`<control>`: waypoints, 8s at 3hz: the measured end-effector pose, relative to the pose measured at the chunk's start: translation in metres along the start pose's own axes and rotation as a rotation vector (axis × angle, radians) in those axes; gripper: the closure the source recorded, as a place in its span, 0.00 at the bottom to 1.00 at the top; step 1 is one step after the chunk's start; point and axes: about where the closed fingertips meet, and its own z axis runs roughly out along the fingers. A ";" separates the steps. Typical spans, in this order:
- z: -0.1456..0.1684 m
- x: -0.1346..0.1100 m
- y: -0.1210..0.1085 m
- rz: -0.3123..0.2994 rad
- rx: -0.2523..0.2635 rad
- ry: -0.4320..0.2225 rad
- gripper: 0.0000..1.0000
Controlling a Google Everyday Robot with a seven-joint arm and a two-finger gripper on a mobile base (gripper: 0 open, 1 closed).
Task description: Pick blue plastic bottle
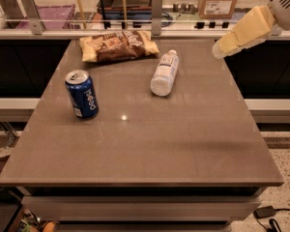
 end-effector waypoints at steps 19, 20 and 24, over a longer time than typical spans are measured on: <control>0.235 -0.093 0.100 0.691 -0.030 0.508 0.00; 0.235 -0.090 0.104 0.703 -0.033 0.512 0.00; 0.249 -0.090 0.114 0.668 -0.056 0.501 0.18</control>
Offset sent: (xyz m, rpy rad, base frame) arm 0.0426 0.0219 0.0013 0.1487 0.2271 -0.3146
